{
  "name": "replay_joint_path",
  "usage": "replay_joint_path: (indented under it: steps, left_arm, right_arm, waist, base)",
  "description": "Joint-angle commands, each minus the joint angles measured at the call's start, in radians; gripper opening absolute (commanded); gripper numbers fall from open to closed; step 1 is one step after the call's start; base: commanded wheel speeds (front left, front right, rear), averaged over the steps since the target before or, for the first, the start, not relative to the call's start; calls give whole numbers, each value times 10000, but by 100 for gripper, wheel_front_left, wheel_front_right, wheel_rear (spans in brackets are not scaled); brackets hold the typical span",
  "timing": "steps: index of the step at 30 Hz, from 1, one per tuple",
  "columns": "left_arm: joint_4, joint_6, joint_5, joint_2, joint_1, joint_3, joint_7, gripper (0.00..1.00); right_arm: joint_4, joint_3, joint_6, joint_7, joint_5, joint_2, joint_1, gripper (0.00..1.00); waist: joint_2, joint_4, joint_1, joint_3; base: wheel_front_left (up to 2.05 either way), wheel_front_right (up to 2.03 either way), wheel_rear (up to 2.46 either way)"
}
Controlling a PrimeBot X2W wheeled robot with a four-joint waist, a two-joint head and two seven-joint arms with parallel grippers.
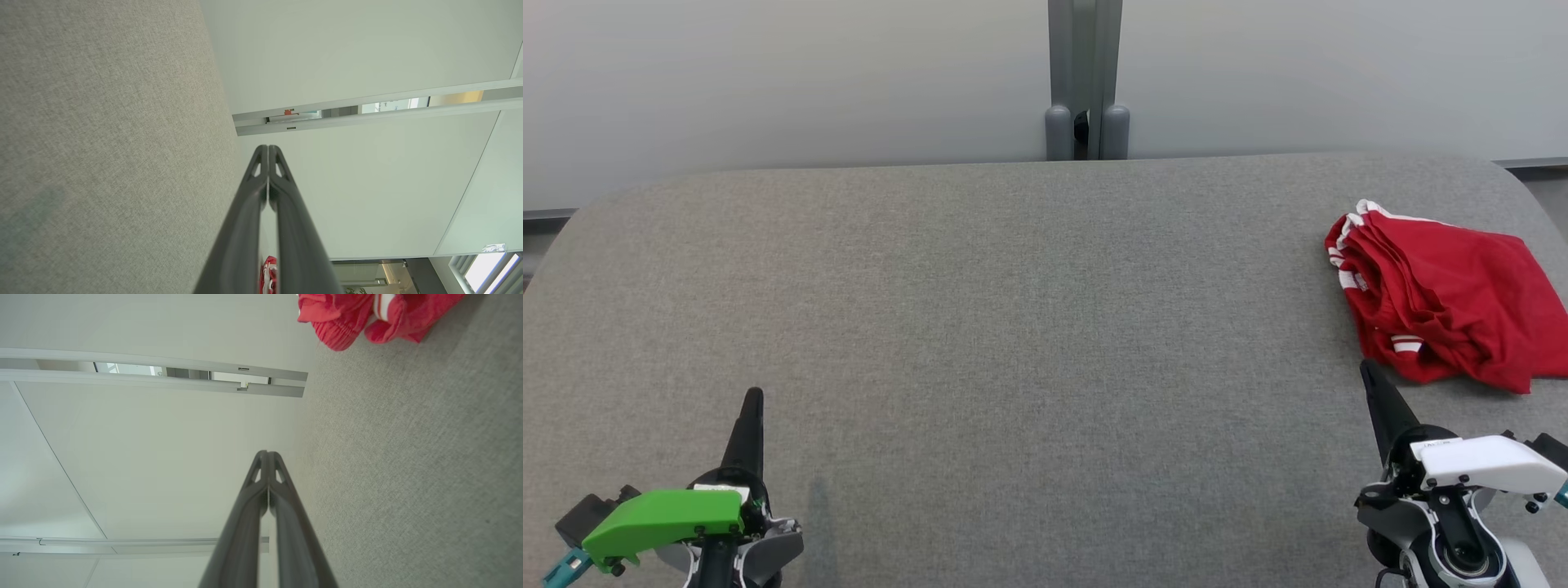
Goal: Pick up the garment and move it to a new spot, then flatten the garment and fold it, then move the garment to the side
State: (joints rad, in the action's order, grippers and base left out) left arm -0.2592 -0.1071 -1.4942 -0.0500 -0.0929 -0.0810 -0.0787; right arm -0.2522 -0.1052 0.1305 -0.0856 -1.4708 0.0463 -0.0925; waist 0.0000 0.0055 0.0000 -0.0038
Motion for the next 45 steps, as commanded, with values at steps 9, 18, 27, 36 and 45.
replay_joint_path:
  steps: [9, 18, 27, 36, 45]
  left_arm:
    - [116, -184, -638, -8, -223, -216, -212, 0]
    - [155, -262, -1173, -5, -228, -361, -357, 0]
    - [154, -278, -1198, -5, -209, -370, -396, 0]
    - [155, -278, -1199, -5, -209, -369, -396, 0]
    - [154, -278, -1200, -5, -209, -368, -395, 0]
  right_arm:
    - [93, -64, 4, -180, -780, 57, -181, 0]
    - [98, -101, 4, -312, -1379, 60, -189, 0]
    - [99, -104, 4, -311, -1449, 60, -194, 0]
    - [98, -103, 4, -311, -1450, 60, -193, 0]
    - [98, -103, 4, -310, -1450, 60, -193, 0]
  waist:
    - [0, -26, 0, 32]
    - [0, -51, 0, 63]
    - [0, -55, 0, 69]
    - [0, -55, 0, 69]
    - [0, -55, 0, 69]
  base:
    - [0, 0, 0]
    - [0, 0, 0]
    - [0, 0, 0]
    - [0, 0, 0]
    - [0, 0, 0]
